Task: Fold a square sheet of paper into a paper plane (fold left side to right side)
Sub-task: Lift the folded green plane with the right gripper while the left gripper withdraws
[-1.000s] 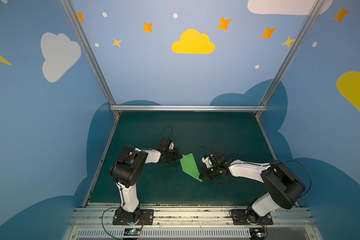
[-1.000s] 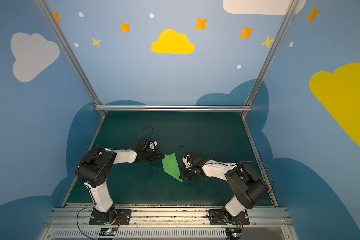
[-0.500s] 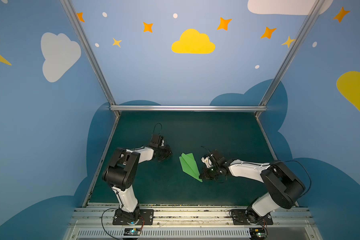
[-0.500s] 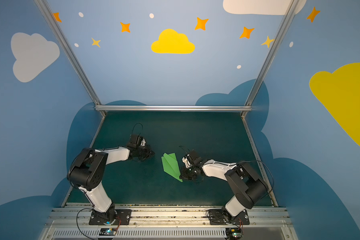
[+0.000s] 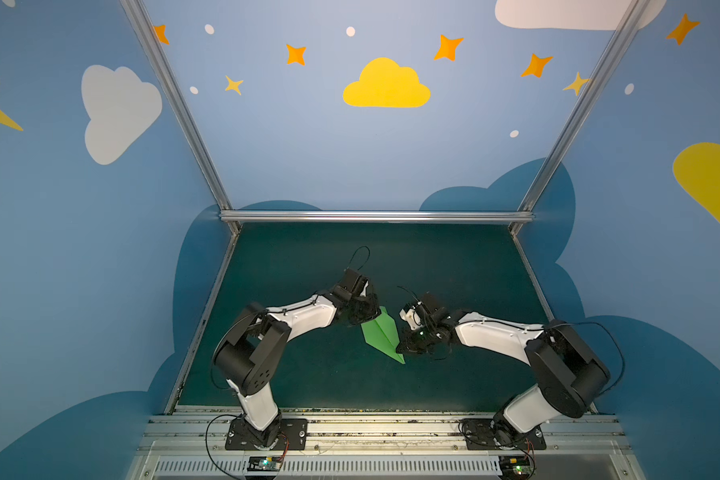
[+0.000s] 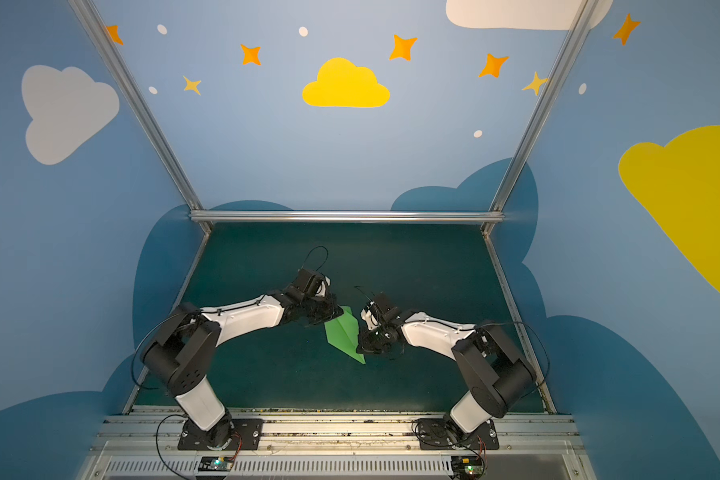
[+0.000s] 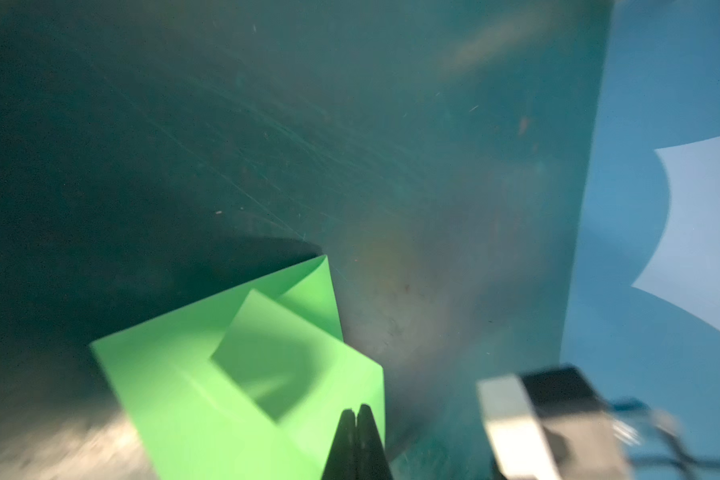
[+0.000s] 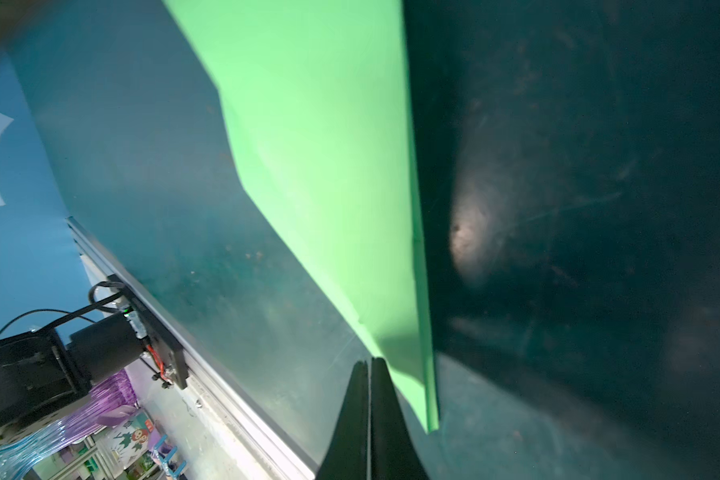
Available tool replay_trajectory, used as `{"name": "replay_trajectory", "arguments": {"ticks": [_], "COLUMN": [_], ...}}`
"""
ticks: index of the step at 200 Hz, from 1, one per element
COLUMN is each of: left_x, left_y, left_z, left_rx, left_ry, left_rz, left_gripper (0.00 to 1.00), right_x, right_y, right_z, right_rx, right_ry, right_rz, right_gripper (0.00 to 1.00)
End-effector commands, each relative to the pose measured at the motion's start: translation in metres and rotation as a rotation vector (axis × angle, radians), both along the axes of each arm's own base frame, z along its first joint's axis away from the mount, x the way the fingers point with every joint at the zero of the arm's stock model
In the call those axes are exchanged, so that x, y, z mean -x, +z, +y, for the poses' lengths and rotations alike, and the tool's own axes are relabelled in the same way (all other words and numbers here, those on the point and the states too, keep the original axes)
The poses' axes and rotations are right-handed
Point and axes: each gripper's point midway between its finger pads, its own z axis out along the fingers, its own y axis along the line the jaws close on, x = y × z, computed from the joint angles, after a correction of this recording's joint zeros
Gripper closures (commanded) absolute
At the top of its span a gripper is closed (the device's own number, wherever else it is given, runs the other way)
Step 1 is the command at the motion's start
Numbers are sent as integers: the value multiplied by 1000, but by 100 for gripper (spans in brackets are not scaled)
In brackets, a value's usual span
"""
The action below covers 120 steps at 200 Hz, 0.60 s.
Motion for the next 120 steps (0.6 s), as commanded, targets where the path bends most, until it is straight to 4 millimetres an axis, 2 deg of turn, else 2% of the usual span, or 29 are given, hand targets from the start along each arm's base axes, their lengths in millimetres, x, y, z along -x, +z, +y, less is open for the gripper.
{"name": "replay_trajectory", "arguments": {"ticks": [1, 16, 50, 71, 79, 120], "left_x": [-1, -2, 2, 5, 7, 11], "left_y": [-18, -28, -42, -52, -55, -66], "left_z": [2, 3, 10, 15, 16, 23], "left_rx": [-42, -65, -97, -112, -113, -132], "left_ry": [4, 6, 16, 22, 23, 32], "left_rz": [30, 41, 58, 70, 74, 92], "left_gripper": [95, 96, 96, 96, 96, 96], "right_x": [-1, -1, 4, 7, 16, 33], "right_y": [25, 27, 15, 11, 1, -8], "right_z": [-1, -10, -25, -24, -28, -31], "right_rx": [-23, -18, -45, -74, -67, -119], "right_ry": [-15, -40, -87, -87, -88, -134], "right_rz": [-28, -34, 9, 34, 65, 127], "right_gripper": [100, 100, 72, 61, 59, 56]}}
